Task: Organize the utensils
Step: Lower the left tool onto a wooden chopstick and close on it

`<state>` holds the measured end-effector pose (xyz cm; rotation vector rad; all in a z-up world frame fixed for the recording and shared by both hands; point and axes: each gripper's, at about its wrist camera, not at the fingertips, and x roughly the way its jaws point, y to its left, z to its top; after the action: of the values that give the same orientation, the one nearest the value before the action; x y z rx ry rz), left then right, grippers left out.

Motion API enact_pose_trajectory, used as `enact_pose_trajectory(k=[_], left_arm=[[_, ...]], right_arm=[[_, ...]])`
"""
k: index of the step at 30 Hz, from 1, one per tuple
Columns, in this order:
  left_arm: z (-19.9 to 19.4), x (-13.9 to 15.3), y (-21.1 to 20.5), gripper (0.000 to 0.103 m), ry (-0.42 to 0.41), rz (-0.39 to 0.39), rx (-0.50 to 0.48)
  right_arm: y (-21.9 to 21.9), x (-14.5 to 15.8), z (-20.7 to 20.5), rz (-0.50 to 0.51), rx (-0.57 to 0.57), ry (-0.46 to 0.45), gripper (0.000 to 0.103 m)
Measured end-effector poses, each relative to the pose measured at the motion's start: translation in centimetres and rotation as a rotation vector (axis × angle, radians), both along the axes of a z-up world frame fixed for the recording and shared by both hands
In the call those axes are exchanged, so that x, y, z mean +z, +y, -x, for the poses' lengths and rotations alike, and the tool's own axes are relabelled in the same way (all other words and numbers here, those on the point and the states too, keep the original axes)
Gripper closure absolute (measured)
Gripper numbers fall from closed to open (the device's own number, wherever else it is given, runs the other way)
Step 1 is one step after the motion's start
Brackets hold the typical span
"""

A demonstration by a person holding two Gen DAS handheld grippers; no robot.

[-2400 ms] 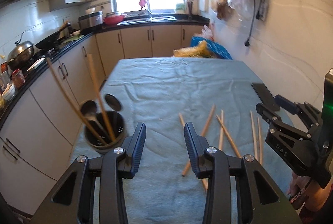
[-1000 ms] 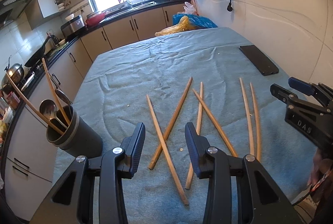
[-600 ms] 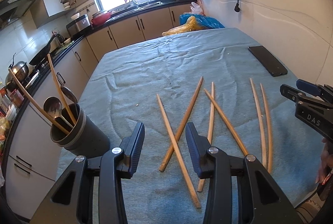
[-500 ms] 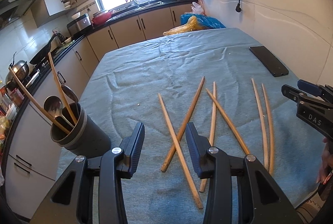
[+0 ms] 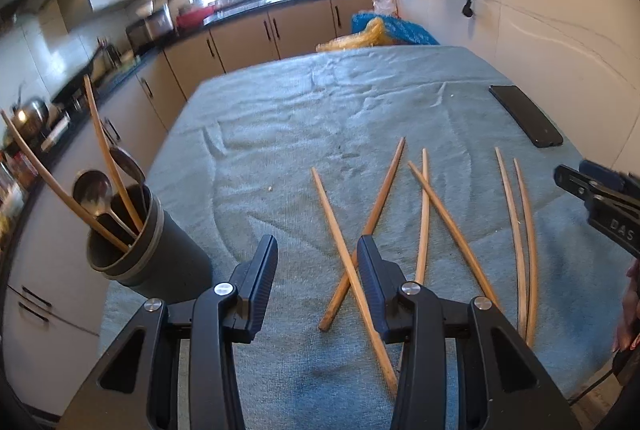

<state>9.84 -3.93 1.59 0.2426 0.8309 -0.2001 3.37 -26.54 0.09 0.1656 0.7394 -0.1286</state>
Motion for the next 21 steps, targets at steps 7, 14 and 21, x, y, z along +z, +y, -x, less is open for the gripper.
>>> enact_pose_trajectory(k=[7,14,21], left_arm=[[-5.1,0.3,1.8,0.063,0.216,0.129,0.028],[-9.9,-1.8,0.5,0.068,0.361,0.139,0.096],[-12.2,-4.4,-0.6,0.068,0.427,0.128,0.118]], right_arm=[[-3.2,0.9,-0.3,-0.174,0.014,0.009,0.056],[-5.1,1.4,0.0,-0.236,-0.007,0.006,0.06],[-6.6,0.6,-0.4,-0.302,-0.024,0.033,0.06]])
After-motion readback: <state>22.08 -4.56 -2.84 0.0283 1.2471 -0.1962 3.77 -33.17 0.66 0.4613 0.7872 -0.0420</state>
